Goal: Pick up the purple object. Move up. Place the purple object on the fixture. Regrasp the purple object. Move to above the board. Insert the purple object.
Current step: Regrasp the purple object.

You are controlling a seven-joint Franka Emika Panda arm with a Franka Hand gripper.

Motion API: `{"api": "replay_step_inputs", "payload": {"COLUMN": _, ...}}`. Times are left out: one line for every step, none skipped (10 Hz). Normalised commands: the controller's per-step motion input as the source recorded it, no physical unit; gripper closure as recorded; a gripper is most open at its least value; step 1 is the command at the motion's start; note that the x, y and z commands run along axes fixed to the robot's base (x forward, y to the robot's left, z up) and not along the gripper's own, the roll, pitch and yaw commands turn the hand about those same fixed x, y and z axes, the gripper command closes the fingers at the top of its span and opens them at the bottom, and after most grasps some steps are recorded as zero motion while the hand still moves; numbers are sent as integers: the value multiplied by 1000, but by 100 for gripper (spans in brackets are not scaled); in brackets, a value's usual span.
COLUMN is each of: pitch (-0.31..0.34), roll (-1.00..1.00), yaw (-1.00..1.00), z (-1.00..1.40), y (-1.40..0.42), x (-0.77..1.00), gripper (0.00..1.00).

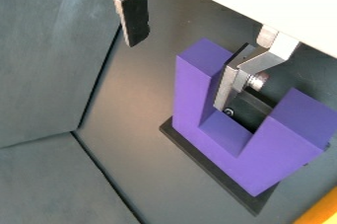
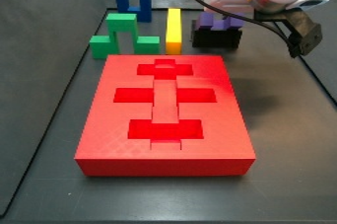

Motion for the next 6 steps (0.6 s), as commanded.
{"api": "replay_step_inputs", "payload": {"pitch": 0, "roll": 0, "yaw": 54, "z": -194, "y": 0, "x": -66, "gripper": 0}}
{"api": "replay_step_inputs", "payload": {"pitch": 0, "roll": 14, "yaw": 43, "z": -223, "y": 0, "x": -49, "gripper": 0}}
{"api": "replay_step_inputs", "payload": {"pitch": 0, "roll": 0, "yaw": 43, "z": -194, "y": 0, "x": -3, "gripper": 0}}
{"api": "replay_step_inputs", "payload": {"pitch": 34, "roll": 14, "yaw": 57, "z": -186, "y": 0, "x": 0, "gripper": 0}}
{"api": "replay_step_inputs", "payload": {"pitch": 60, "roll": 23, "yaw": 51, "z": -140, "y": 0, "x": 3, "gripper": 0}}
{"api": "replay_step_inputs", "payload": {"pitch": 17, "roll": 60, "yaw": 0, "z": 0, "y": -6, "x": 0, "gripper": 0}}
